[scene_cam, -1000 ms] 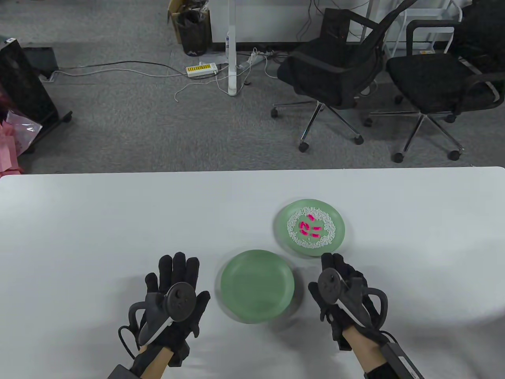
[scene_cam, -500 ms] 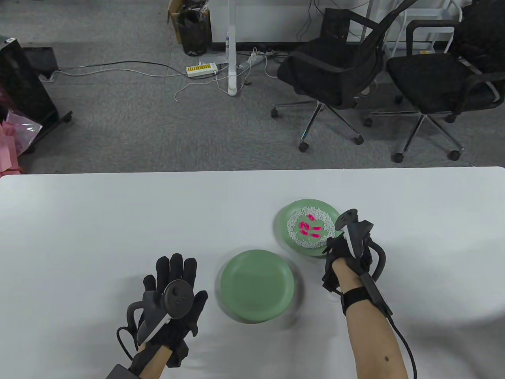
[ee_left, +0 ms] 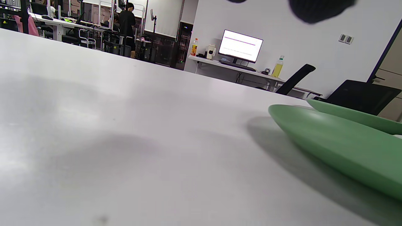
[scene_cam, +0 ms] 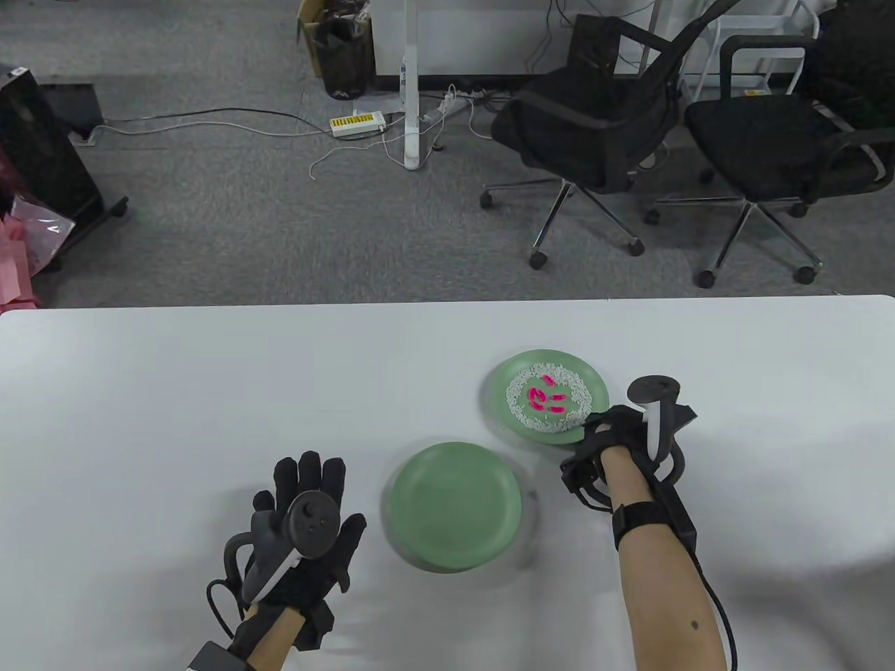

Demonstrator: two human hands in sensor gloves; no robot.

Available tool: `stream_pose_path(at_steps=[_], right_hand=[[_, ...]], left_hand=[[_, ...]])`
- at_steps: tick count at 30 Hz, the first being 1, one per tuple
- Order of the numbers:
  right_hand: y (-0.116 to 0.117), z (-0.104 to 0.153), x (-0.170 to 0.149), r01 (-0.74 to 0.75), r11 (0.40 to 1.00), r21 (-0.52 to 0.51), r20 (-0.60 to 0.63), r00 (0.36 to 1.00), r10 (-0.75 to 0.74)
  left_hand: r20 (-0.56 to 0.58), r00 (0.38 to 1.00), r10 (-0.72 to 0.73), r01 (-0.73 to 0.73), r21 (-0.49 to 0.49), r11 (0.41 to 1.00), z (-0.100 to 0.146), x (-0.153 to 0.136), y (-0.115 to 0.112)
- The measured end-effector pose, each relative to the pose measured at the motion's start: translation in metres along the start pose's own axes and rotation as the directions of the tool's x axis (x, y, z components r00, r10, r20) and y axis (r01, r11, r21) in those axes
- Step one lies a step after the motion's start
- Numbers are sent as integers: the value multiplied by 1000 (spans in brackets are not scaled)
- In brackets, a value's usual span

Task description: Pick gummy candy with hand pinch into plate

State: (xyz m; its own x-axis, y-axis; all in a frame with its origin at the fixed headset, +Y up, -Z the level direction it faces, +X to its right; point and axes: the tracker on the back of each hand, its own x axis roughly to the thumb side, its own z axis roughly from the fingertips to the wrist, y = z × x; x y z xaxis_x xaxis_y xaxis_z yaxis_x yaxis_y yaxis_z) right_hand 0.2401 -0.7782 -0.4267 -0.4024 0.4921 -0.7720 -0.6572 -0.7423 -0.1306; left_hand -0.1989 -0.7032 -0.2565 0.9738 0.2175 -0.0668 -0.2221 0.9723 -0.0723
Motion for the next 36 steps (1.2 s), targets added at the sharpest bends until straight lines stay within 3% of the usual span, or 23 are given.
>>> stream_pose_path(at_steps=[5, 11, 17, 21, 26, 35, 36], right_hand=[[0, 22, 13, 29, 999, 44, 83, 996, -32], [12, 72, 38, -25, 994, 111, 239, 971, -2], [40, 131, 50, -75, 978, 194, 379, 925, -4], [56, 163, 50, -109, 967, 231, 449, 893, -7], [70, 196, 49, -156, 947, 280, 511, 860, -9], [86, 228, 41, -235, 920, 312, 568, 823, 18], [87, 229, 41, -240, 923, 301, 575, 818, 26]], left_hand=[[-18, 998, 53, -53, 8, 999, -1, -3, 1], [-43, 982, 186, -184, 32, 982, -1, -11, 6], [-88, 895, 436, -432, 63, 900, -1, -27, 15], [-160, 740, 653, -648, 87, 757, -3, -44, 14], [-260, 532, 806, -816, 99, 570, -5, -61, 5], [-348, 190, 918, -971, 72, 229, -8, -71, -17], [-346, 130, 929, -981, 92, 172, -7, -70, -18]])
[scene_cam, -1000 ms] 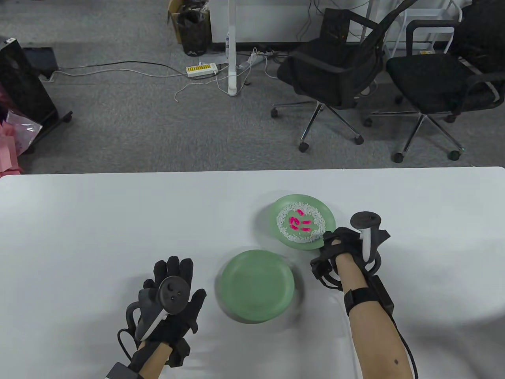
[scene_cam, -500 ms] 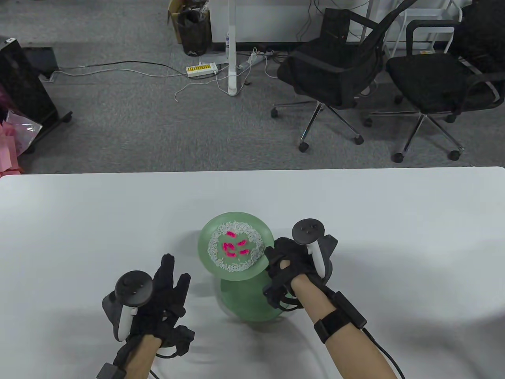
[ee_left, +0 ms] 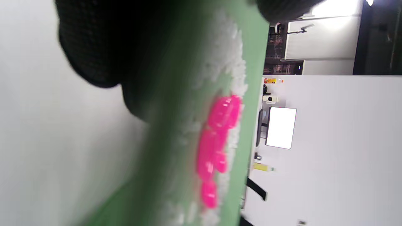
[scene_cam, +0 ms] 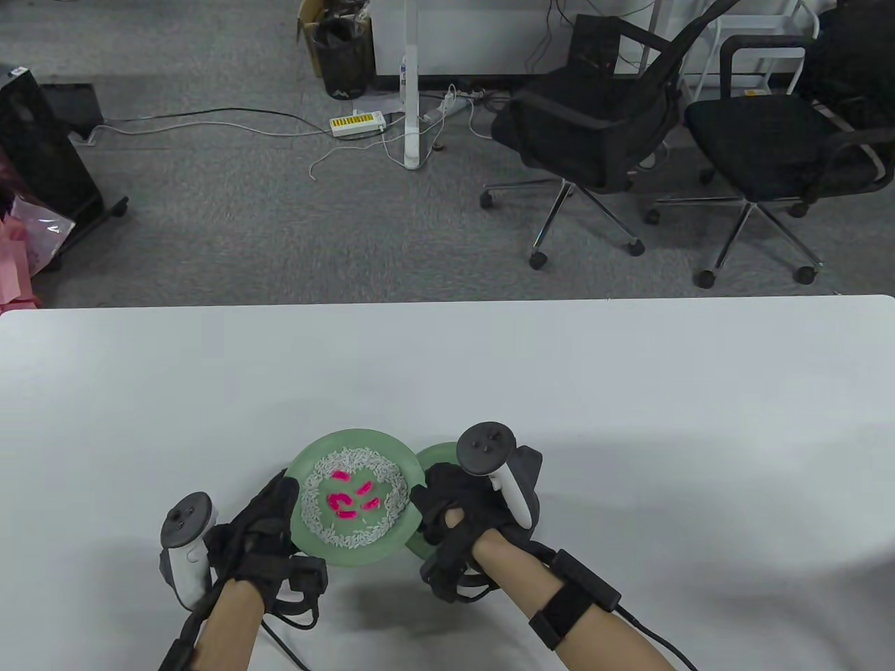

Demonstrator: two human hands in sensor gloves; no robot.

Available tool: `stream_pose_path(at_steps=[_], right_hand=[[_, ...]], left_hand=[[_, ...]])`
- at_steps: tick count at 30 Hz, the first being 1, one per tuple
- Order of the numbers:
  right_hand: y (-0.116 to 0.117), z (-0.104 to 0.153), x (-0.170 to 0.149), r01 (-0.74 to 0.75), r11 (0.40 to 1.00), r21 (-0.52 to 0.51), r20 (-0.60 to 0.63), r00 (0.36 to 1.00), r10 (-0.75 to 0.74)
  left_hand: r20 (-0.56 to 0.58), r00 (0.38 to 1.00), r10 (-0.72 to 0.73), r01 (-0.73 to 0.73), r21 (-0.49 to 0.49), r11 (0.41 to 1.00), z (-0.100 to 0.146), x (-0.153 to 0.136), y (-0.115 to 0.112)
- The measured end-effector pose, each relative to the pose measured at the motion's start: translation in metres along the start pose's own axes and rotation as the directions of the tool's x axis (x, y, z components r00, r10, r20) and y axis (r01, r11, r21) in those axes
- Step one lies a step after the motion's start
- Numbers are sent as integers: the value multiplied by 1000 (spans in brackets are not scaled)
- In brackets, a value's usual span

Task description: Pick gummy candy with hand pinch into plate

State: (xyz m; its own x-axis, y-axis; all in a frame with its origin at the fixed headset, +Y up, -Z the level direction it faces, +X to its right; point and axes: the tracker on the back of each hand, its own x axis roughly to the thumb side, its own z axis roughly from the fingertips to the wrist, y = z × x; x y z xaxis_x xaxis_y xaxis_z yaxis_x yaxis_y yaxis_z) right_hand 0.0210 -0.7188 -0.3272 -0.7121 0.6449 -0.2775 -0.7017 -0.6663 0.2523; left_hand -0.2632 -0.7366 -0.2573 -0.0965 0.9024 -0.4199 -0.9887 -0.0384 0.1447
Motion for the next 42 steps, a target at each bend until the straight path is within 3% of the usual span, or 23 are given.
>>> stream_pose_path(at_steps=[4, 7, 10, 13, 15, 19, 21, 32, 38, 42], right_hand=[[-3, 4, 3, -63, 998, -10, 34, 997, 63], [-15, 13, 16, -206, 965, -160, 75, 973, 220], [-23, 21, 39, -295, 883, -366, 227, 892, 392], [-15, 25, 63, -342, 860, -379, 374, 794, 480], [-4, 28, 76, -423, 799, -427, 373, 723, 581], [19, 28, 93, -566, 701, -433, 381, 590, 712], [28, 27, 96, -596, 678, -430, 381, 561, 735], [42, 23, 97, -655, 641, -400, 382, 516, 767], [53, 25, 102, -696, 595, -402, 421, 437, 795], [54, 21, 102, -697, 607, -382, 434, 445, 783]], left_hand=[[-14, 1000, 10, -10, -10, 1000, -3, -3, 2], [-25, 999, 25, -26, -28, 999, -6, -5, 4], [-27, 1000, 15, -15, -32, 999, -6, -7, 3], [-23, 1000, 10, -11, -59, 998, -8, -7, 1], [-15, 1000, 1, -2, -72, 997, -8, -6, 0], [-11, 1000, -13, 12, -76, 997, -6, -5, -1], [-12, 1000, -12, 11, -78, 997, -5, -4, -1], [-24, 1000, 9, -10, -73, 997, 1, 0, 0], [-23, 1000, 20, -21, -78, 997, -3, -3, 3], [-22, 1000, 12, -14, -65, 998, -3, -2, 4]])
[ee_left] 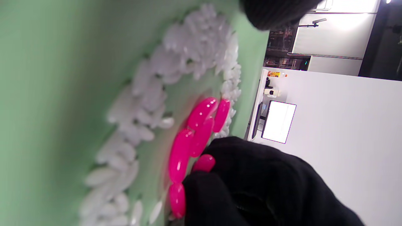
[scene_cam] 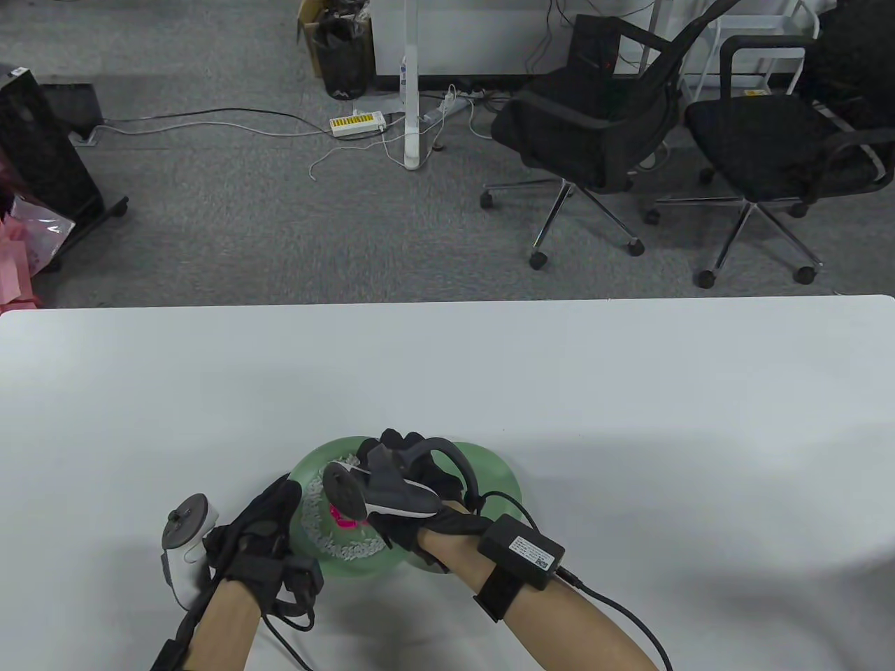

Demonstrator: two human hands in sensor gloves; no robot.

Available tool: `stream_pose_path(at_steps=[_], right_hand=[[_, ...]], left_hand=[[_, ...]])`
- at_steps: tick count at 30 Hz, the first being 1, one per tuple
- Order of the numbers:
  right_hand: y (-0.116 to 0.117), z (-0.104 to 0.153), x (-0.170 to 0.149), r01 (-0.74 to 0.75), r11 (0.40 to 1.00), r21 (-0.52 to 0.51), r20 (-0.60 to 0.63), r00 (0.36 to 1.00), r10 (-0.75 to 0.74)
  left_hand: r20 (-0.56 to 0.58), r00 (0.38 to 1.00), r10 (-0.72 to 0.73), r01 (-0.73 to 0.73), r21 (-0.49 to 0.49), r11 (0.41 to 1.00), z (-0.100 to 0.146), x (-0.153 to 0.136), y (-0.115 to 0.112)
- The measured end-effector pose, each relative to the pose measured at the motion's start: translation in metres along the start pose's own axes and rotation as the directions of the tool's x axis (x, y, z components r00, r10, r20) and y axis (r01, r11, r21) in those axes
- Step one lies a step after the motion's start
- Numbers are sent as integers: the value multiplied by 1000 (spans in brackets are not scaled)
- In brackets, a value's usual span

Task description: Pick gummy candy with hand pinch into plate

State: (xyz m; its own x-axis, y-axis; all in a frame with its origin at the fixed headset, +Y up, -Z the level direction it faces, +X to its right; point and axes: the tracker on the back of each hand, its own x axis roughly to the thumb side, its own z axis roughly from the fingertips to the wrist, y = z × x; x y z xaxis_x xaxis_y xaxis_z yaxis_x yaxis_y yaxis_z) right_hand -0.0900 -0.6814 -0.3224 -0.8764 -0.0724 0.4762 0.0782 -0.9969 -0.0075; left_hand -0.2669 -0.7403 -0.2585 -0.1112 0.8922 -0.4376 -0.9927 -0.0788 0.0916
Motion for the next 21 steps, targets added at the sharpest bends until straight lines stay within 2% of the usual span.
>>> stream_pose_path(at_steps=[5, 11, 13, 16, 21], right_hand=[[-1, 0, -13, 75, 997, -17, -27, 997, -76], [-10, 9, -65, 160, 983, -87, -161, 972, -172], [-3, 12, -85, 148, 986, -78, -220, 962, -161], [21, 15, -109, 143, 990, -3, -289, 947, -137], [59, 21, -112, 110, 989, 100, -307, 949, -75]], left_hand=[[-4, 1000, 1, -1, 1, 1000, -3, -2, 2], [-11, 1000, 0, 0, 25, 1000, -7, -6, 9], [-12, 1000, 11, -10, 32, 999, -10, -8, 12], [-17, 999, 33, -32, 41, 999, -12, -11, 16], [-14, 999, 39, -38, 44, 998, -17, -12, 20]])
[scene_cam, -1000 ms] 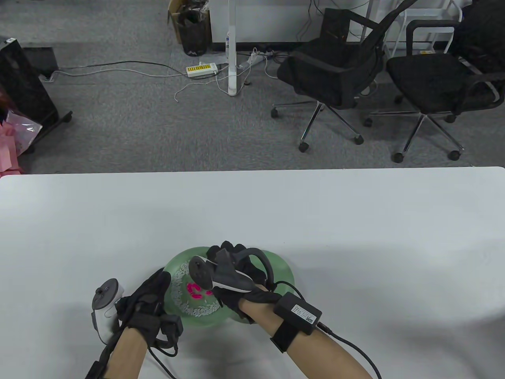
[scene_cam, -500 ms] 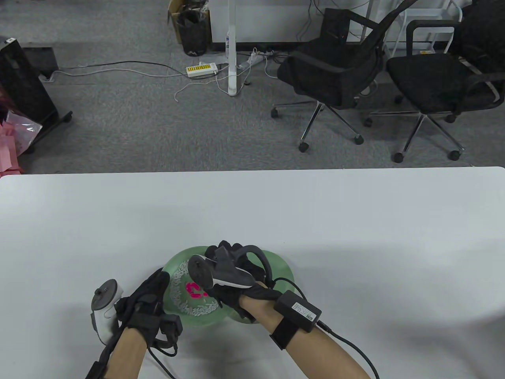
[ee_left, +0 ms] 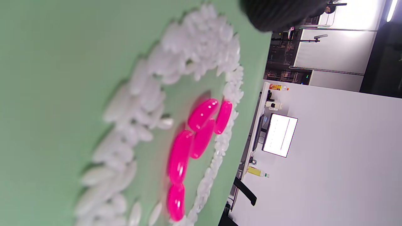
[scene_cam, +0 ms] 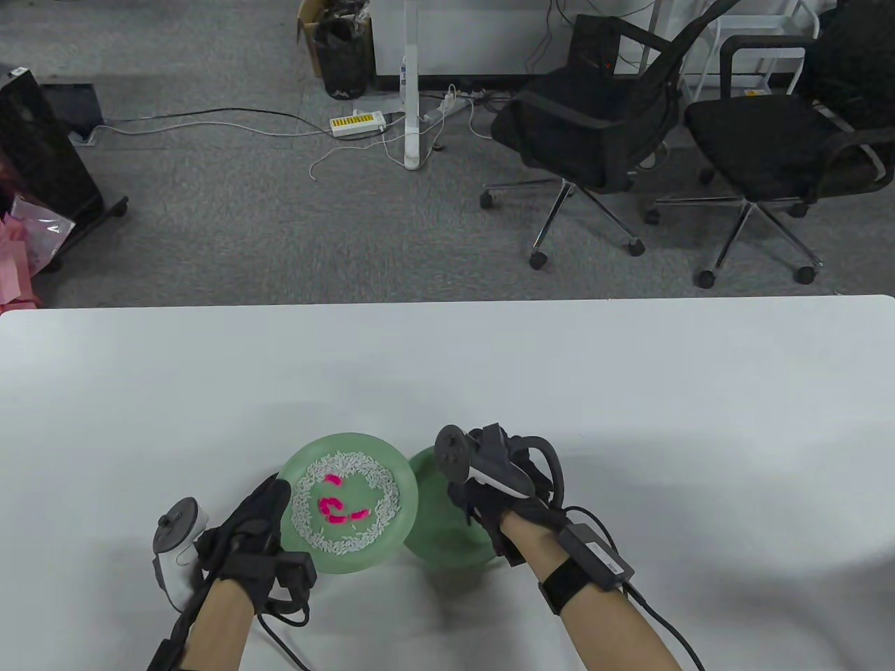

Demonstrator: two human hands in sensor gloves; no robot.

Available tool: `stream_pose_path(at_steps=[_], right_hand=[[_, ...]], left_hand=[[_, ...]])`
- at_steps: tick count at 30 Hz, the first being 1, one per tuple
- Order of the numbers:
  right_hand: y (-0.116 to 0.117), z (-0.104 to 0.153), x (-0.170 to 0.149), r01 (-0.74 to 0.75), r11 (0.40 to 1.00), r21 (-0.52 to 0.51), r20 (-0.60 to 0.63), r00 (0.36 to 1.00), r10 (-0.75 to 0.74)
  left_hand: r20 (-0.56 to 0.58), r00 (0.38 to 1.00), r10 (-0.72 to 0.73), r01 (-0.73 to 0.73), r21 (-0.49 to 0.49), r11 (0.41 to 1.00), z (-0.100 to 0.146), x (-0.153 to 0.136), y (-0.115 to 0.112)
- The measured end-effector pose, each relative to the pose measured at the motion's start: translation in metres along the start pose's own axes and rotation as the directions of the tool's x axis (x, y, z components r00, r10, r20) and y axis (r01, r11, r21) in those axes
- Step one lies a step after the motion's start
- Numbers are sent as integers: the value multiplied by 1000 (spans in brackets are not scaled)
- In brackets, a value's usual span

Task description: Pick gummy candy with hand pinch into plate

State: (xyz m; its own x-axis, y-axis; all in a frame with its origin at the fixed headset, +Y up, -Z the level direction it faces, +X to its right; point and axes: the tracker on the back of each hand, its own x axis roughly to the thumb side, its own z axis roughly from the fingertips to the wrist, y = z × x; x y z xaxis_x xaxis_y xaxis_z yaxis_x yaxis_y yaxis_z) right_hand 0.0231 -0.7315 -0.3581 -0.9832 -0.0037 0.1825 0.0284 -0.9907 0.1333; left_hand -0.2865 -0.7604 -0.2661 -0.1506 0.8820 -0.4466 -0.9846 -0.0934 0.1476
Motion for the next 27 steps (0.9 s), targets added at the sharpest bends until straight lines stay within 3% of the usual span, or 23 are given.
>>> stream_pose_path(at_steps=[8, 15, 19, 23, 25, 27], right_hand=[[19, -1, 10, -115, 993, 12, 22, 993, 115], [22, -3, 6, -115, 993, 3, 14, 993, 115], [2, -1, -5, -4, 995, -95, -35, 999, 0], [-36, 11, 4, 210, 943, -259, -4, 976, -218], [-46, 16, 23, 315, 927, -206, 73, 949, -306], [-48, 19, 45, 325, 936, -131, 135, 942, -308]], left_hand=[[10, 1000, -9, 9, -9, 1000, -3, -1, 1], [9, 1000, -14, 14, -13, 1000, -3, -1, 0], [8, 1000, -18, 18, -14, 1000, -5, -4, 2], [9, 1000, -28, 28, -14, 1000, -8, -6, 3], [9, 999, -33, 33, -14, 999, -9, -7, 2], [10, 999, -38, 38, -13, 999, -9, -7, 2]])
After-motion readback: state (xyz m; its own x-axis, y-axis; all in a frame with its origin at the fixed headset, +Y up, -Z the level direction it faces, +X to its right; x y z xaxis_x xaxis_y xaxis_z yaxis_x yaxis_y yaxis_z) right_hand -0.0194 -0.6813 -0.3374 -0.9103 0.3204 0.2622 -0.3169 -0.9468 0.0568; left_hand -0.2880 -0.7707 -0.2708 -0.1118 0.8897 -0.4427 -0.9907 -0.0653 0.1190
